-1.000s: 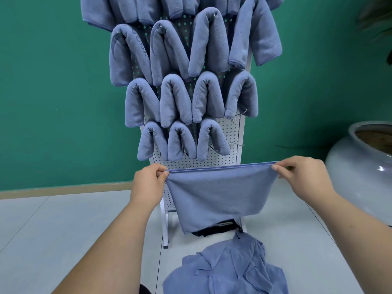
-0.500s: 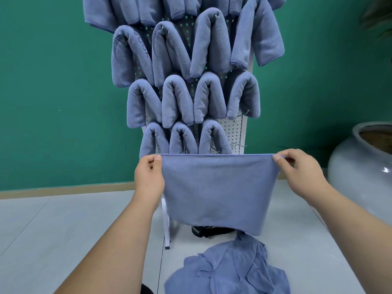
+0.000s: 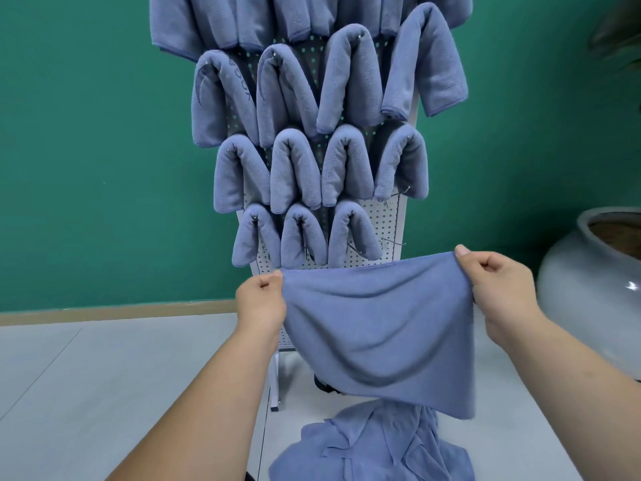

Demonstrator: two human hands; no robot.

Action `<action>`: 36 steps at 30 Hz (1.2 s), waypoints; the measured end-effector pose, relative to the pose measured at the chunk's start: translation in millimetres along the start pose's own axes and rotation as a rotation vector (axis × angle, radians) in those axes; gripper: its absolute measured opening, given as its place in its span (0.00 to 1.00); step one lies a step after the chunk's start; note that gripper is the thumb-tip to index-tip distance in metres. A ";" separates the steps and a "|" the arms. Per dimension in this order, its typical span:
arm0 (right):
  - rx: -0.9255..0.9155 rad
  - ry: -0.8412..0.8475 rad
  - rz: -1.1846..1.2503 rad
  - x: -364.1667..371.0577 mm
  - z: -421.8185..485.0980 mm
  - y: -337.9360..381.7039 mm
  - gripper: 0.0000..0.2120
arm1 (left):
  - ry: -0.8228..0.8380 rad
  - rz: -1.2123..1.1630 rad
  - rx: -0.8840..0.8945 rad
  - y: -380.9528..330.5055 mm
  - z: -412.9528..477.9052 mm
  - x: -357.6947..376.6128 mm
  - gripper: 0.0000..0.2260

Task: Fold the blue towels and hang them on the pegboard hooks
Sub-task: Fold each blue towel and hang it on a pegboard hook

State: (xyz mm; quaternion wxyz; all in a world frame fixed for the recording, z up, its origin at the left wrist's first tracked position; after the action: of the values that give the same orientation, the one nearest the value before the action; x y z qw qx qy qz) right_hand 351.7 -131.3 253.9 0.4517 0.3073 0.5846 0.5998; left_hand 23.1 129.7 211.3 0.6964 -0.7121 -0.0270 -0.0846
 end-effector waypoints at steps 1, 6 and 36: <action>-0.006 -0.009 -0.013 2.4 -0.6 -1.4 0.13 | 0.014 0.005 0.016 -0.7 -3.4 4.8 0.09; -0.034 0.071 -0.058 33.0 -11.6 -2.0 0.12 | 0.151 0.000 0.003 4.3 -25.4 40.2 0.08; -0.348 0.192 -0.525 100.7 -77.8 22.7 0.10 | 0.550 -0.138 -0.143 1.0 -97.8 106.2 0.12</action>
State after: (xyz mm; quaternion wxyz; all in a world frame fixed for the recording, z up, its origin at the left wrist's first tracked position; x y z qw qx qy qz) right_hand 237.2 -71.4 250.2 0.5795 0.0063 0.5726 0.5799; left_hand 119.6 23.9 228.7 0.6184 -0.7060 0.1206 -0.3234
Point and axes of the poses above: each hand's wrist, its own z-axis towards the middle knuckle, its own x-axis out of the palm, y = z × x, the point moved 9 cm from there along z, towards the middle knuckle, and after that the axes turned 11 degrees about -z, right-handed, at the moved point
